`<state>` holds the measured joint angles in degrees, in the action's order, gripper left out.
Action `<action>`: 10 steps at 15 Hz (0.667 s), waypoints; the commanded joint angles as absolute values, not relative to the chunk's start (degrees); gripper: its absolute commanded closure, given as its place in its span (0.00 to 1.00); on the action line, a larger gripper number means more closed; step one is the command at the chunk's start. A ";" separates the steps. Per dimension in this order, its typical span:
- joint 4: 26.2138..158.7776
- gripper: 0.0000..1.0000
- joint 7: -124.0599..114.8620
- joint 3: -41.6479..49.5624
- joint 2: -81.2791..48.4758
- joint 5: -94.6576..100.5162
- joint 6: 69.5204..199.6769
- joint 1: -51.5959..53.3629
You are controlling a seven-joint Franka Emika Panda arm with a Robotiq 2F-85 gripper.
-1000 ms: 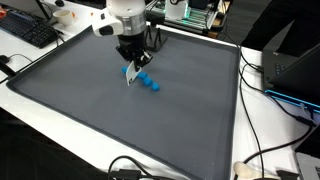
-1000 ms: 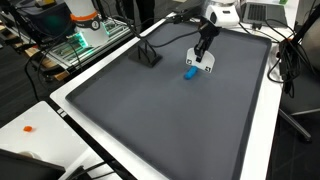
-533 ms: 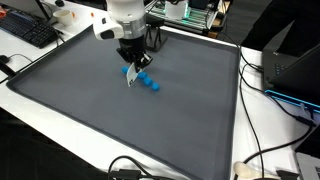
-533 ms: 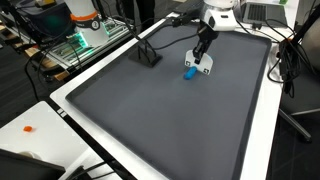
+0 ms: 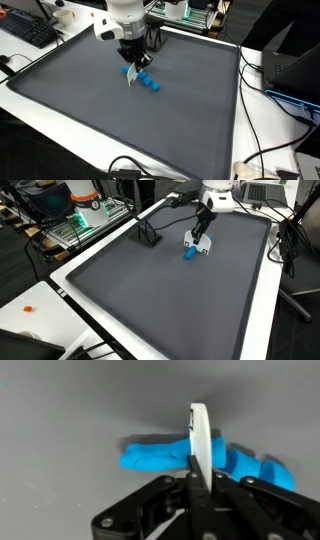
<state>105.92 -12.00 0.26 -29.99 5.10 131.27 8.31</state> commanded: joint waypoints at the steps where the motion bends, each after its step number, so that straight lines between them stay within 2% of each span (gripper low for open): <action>1: 110.46 0.99 -10.66 -0.78 -28.31 3.21 131.16 7.04; 10: 112.23 0.99 -10.72 -1.08 -25.78 3.18 130.28 7.29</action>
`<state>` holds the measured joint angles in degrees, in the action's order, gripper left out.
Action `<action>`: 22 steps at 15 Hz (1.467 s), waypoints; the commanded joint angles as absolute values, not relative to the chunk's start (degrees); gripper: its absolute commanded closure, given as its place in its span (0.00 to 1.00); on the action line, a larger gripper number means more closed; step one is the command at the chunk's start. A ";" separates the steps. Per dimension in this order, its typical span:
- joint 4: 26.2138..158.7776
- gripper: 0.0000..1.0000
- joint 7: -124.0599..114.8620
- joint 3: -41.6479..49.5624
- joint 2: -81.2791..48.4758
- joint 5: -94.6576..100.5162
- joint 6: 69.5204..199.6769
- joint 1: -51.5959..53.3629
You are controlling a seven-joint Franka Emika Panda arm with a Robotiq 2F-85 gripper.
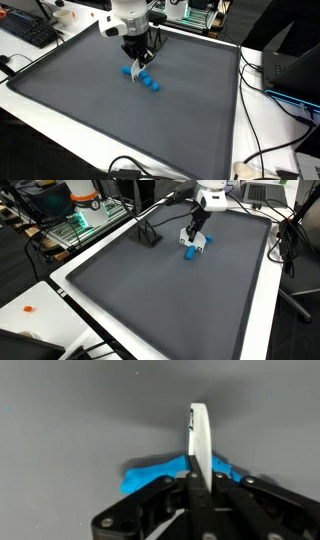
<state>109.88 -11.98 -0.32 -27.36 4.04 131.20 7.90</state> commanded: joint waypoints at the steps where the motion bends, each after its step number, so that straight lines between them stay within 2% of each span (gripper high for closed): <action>1: 112.19 0.99 -10.76 -1.10 -25.48 3.25 129.91 7.35; 22: 107.90 0.99 -9.95 0.49 -24.97 9.50 128.80 7.58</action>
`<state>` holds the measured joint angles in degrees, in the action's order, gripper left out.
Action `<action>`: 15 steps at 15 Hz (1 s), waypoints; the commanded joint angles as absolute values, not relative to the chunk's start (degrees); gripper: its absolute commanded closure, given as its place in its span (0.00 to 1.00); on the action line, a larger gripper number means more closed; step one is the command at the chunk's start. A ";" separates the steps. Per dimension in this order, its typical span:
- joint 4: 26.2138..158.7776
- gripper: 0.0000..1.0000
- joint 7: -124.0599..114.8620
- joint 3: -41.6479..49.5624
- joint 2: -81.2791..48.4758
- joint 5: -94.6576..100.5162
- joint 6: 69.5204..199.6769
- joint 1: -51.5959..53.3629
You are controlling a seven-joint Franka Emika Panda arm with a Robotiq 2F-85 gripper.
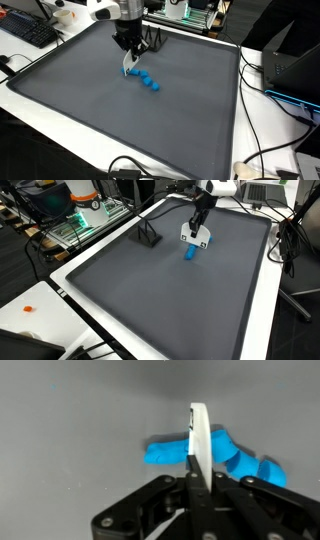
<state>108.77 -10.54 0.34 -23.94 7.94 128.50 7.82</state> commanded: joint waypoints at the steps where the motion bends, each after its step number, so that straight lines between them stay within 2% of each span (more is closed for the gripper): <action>1: 107.63 0.99 -9.94 0.50 -25.28 9.53 129.04 7.57; 15: 105.85 0.99 -8.96 1.15 -28.78 11.81 131.42 7.88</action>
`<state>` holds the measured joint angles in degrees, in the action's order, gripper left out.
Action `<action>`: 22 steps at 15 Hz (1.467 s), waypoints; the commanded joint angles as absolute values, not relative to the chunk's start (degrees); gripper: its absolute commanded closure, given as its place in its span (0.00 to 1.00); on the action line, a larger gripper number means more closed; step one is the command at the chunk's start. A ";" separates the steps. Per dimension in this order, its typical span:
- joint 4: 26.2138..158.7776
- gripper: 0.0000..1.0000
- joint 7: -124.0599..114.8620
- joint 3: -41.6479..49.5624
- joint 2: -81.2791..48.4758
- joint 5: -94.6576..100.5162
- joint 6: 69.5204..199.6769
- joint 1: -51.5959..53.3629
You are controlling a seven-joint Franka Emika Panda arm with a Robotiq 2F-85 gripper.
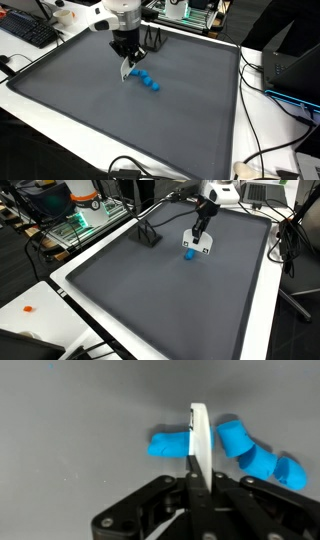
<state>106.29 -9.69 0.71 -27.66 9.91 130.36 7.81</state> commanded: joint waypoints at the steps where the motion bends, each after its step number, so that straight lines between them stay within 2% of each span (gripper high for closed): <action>1: 105.84 0.99 -8.92 1.13 -28.91 11.89 131.52 7.88; 22: 108.82 0.99 -7.13 1.38 -30.22 11.09 133.62 7.13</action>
